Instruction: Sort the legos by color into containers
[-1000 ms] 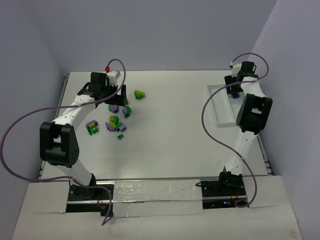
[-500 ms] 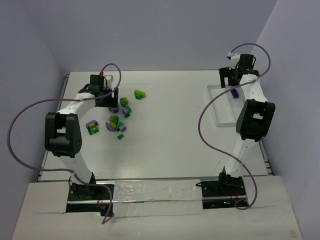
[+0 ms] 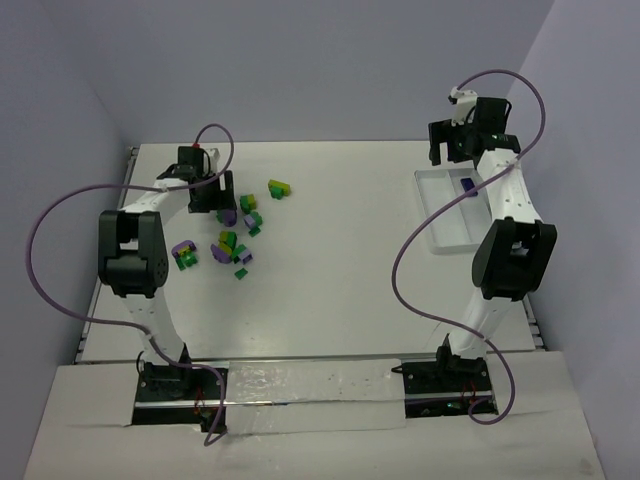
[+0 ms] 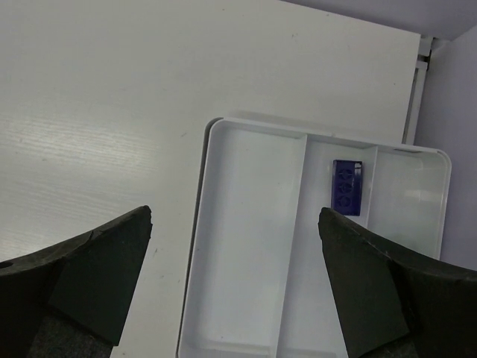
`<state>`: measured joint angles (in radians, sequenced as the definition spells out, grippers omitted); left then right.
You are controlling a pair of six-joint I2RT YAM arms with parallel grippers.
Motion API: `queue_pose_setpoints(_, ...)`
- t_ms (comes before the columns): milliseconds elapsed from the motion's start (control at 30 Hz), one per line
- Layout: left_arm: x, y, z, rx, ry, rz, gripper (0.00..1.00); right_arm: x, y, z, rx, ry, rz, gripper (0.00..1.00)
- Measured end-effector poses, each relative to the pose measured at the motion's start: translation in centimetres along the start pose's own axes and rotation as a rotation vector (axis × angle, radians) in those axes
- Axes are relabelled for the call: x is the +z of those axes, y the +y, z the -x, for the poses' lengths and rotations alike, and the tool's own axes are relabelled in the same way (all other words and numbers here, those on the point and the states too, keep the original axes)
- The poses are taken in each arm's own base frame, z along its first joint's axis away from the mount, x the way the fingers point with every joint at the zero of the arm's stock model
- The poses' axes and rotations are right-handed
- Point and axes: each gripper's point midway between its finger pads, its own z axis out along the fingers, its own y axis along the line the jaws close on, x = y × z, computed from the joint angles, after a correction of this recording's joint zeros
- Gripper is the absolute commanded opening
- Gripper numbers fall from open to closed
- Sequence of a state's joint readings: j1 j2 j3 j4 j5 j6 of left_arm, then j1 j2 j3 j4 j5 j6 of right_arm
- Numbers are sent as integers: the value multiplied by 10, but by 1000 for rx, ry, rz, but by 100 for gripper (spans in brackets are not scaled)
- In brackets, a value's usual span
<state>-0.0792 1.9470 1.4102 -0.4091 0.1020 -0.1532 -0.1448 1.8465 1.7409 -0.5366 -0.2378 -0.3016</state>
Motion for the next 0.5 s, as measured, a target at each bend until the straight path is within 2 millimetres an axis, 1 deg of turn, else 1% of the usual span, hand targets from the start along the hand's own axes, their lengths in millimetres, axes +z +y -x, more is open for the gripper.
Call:
queue_pose_setpoints(133,8,-1,-6,-4,23,-10,87,1,7,1,15,0,20,100)
queue_pose_setpoints(233,15,1,-12,-5,41,-7,84,2,18,2,21,1,42,100)
queue_pose_setpoints(433,25,4,-18,-1,62,17,81,5,54,8,16,-5,116,100)
queue_pose_setpoints(500,27,4,-20,3,68,24,76,5,65,10,15,-6,139,100)
